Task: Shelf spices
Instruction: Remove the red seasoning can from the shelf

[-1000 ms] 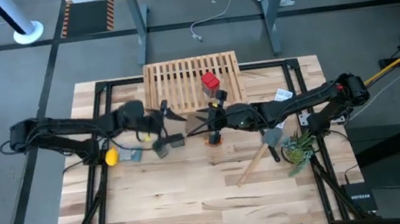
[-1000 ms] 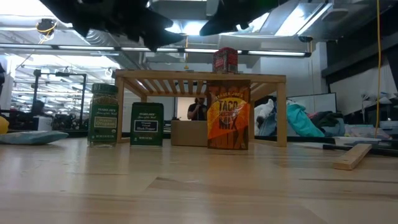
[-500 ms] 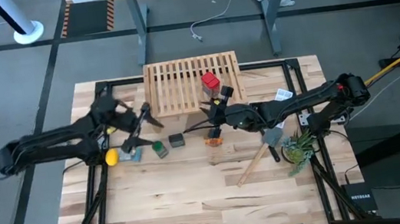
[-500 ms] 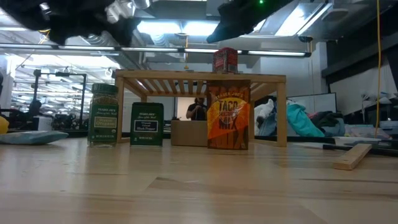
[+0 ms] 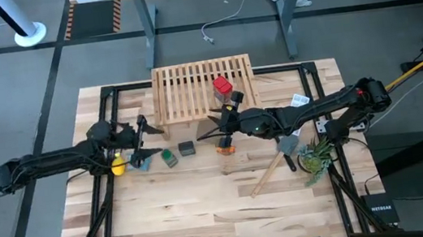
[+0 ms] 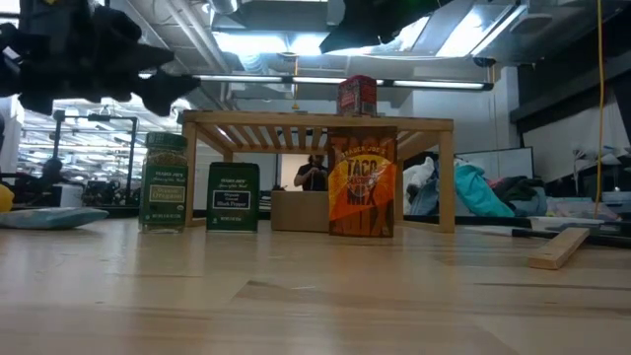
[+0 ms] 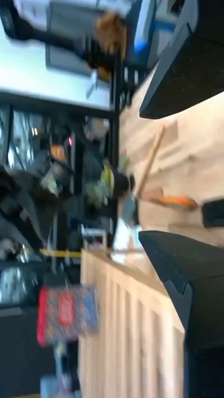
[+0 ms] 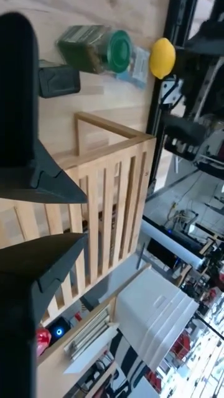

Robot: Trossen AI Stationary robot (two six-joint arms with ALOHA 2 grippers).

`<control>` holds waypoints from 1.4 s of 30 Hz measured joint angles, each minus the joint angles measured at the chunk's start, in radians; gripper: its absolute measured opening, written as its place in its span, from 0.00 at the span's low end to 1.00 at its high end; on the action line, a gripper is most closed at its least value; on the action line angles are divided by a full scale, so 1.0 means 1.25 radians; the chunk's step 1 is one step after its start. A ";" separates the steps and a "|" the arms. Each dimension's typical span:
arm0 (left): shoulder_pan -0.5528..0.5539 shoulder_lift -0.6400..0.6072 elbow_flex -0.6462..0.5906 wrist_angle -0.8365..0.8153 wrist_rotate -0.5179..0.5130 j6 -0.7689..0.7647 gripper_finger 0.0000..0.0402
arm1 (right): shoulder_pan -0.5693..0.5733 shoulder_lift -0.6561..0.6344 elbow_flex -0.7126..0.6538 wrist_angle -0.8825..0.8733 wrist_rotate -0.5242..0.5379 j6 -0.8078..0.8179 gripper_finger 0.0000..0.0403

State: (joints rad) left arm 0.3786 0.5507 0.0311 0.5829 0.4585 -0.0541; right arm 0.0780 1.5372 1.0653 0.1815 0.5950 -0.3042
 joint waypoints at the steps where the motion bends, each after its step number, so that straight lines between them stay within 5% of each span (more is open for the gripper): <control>1: 0.000 0.000 -0.004 0.001 -0.017 0.001 0.75 | 0.000 0.000 0.000 0.001 0.000 0.000 0.23; 13: 0.000 0.001 -0.017 -0.050 -0.053 -0.004 0.75 | 0.000 0.000 0.000 0.000 -0.003 -0.001 0.23; 19: 0.000 0.002 -0.017 -0.039 -0.051 -0.350 0.75 | 0.000 0.000 0.000 0.000 -0.003 -0.001 0.23; 24: 0.000 0.003 -0.017 -0.042 -0.050 -0.473 0.75 | 0.000 0.000 0.000 0.000 -0.003 -0.001 0.23; 42: 0.000 0.003 -0.017 -0.041 -0.050 -0.433 0.75 | 0.000 0.000 0.000 0.001 0.054 0.000 0.23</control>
State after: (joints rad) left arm 0.3786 0.5541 0.0093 0.5312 0.3958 -0.5953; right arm 0.0781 1.5372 1.0653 0.1827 0.6620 -0.3043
